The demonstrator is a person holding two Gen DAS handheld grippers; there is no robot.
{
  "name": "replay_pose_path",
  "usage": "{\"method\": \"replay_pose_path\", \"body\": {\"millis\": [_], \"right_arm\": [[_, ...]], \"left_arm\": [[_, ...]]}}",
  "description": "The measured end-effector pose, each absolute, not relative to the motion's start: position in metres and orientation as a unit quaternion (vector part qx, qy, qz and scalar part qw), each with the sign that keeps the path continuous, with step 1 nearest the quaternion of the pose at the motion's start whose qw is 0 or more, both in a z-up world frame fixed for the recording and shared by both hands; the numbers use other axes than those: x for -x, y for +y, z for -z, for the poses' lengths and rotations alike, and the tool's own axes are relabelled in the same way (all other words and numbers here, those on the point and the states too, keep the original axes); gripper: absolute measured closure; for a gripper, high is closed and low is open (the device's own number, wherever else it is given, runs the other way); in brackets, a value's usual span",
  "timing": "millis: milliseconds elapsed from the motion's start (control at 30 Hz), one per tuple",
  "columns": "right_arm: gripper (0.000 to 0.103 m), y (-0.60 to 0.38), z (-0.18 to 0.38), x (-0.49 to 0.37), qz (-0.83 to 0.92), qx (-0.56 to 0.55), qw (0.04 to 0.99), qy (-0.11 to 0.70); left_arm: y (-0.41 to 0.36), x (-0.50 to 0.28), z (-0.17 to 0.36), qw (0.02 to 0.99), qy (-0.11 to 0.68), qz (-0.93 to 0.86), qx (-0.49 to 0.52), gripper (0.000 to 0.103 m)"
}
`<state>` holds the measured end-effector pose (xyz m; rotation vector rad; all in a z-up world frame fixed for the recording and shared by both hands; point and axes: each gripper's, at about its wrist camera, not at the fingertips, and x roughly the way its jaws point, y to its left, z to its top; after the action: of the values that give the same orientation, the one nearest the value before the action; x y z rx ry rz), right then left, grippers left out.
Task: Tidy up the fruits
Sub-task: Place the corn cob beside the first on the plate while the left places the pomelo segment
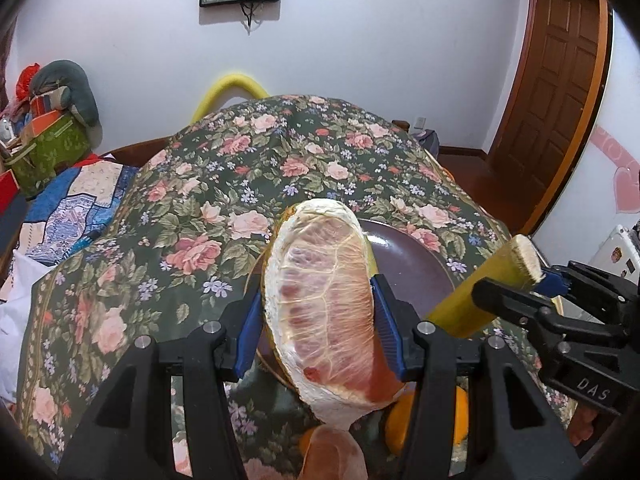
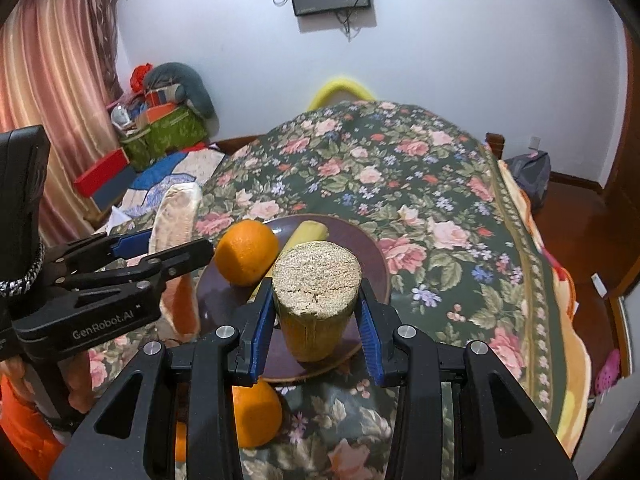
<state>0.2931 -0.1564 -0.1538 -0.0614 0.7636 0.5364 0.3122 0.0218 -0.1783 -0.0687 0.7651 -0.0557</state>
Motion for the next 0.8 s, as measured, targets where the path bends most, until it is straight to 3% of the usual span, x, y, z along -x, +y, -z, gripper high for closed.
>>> {"method": "replay_pose_path", "body": {"millis": [400,800], "right_arm": [[0.067,-0.141,0.167,-0.335,-0.271,0.018,0.884,0.382],[0.063,-0.150,0.156,-0.333,-0.249,0.039,0.895,0.368]], "left_arm": [[0.022,-0.335,0.196,0.921,0.389,0.028,0.022,0.052],[0.027,-0.325,0.177,0.929,0.367,0.025,0.030,0.050]]}}
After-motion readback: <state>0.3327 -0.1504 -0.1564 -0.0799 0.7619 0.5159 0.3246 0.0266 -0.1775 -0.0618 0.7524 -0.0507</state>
